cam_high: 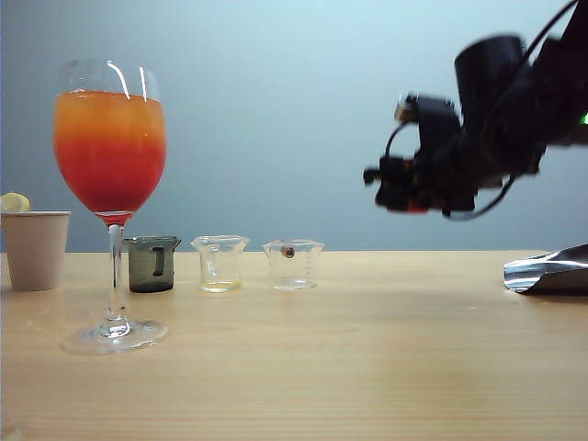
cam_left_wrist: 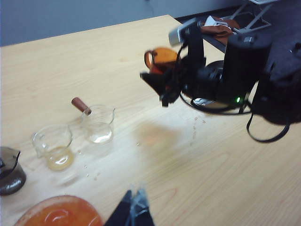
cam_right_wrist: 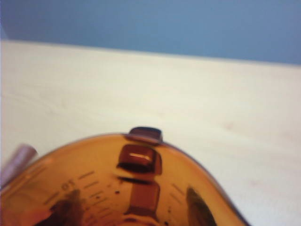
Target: Pick up the fourth measuring cup from the left, pour the grenadine inside into the goblet, and finally put the measuring cup back in its original place.
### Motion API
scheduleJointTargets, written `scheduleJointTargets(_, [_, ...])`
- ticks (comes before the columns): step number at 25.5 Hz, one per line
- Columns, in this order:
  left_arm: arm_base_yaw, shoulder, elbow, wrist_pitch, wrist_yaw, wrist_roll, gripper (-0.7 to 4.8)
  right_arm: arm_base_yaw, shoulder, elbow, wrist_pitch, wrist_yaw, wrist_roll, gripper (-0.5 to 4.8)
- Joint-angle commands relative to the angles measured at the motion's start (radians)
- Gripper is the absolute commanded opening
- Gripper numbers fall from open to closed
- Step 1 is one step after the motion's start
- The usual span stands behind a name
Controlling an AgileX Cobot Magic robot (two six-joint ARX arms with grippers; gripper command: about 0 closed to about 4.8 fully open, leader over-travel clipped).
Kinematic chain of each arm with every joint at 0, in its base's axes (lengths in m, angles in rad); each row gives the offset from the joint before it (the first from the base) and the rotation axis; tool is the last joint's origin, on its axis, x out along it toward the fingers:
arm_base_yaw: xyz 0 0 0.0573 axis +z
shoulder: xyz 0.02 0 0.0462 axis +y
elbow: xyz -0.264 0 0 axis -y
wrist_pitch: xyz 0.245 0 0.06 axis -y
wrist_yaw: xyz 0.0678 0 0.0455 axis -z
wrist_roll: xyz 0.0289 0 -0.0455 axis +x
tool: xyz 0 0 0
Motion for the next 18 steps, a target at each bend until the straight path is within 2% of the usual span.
scheduleJointTargets(1, [-0.001,-0.001,0.005,-0.021,-0.002,-0.015,-0.06,0.002,0.058,0.004,0.103,0.013,0.0,1.88])
scheduleJointTargets(10, [0.0,0.0,0.005,-0.058,-0.003,-0.014,-0.06,0.008,0.19,0.006,0.169,0.037,-0.005,1.87])
scheduleJointTargets(18, [0.0,0.01,0.004,-0.069,-0.003,-0.014,-0.06,0.009,0.209,0.006,0.161,0.037,-0.1,1.87])
